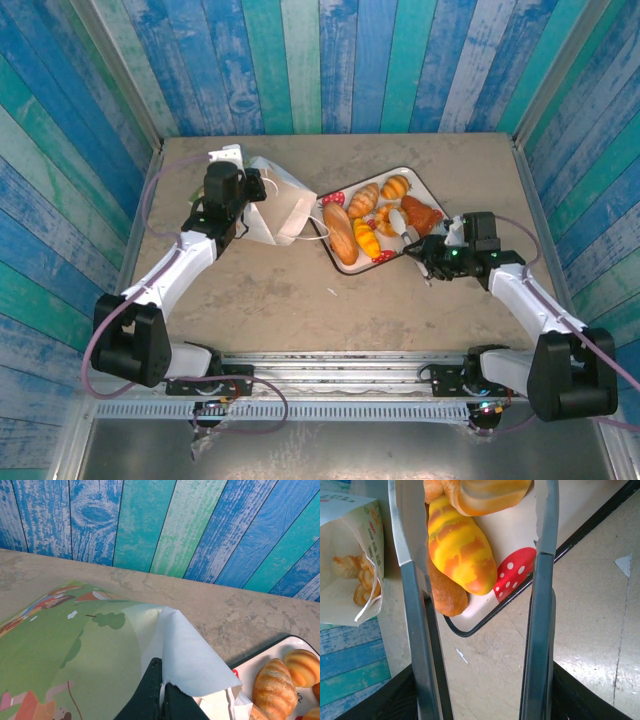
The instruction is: Take the fake bread out of the paper bag
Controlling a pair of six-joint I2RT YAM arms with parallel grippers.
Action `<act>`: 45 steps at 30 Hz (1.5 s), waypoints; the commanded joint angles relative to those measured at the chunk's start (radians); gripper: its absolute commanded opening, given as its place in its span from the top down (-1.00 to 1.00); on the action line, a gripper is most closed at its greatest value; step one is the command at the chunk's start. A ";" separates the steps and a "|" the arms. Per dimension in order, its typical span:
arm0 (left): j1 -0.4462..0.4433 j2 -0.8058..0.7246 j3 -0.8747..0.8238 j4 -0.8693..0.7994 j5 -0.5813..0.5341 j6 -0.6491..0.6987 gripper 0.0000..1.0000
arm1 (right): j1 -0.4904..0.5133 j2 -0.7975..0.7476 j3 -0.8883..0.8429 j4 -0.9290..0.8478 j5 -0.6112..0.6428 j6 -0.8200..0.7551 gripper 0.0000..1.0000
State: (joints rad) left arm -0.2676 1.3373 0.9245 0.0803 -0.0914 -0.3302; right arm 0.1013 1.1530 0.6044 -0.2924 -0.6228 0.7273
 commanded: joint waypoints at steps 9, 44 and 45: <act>0.002 -0.020 -0.005 -0.011 0.009 -0.006 0.93 | -0.006 0.044 0.036 0.000 -0.006 -0.040 0.02; 0.002 -0.015 -0.009 -0.010 0.015 -0.007 0.93 | -0.005 0.061 0.141 -0.102 0.003 -0.105 -0.10; 0.002 -0.015 -0.008 -0.010 0.016 -0.007 0.93 | -0.005 0.052 0.145 -0.114 0.011 -0.107 -0.10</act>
State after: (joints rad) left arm -0.2676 1.3373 0.9245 0.0807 -0.0875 -0.3309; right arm 0.1013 1.2469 0.7067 -0.3576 -0.6338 0.6376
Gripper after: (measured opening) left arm 0.046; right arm 0.550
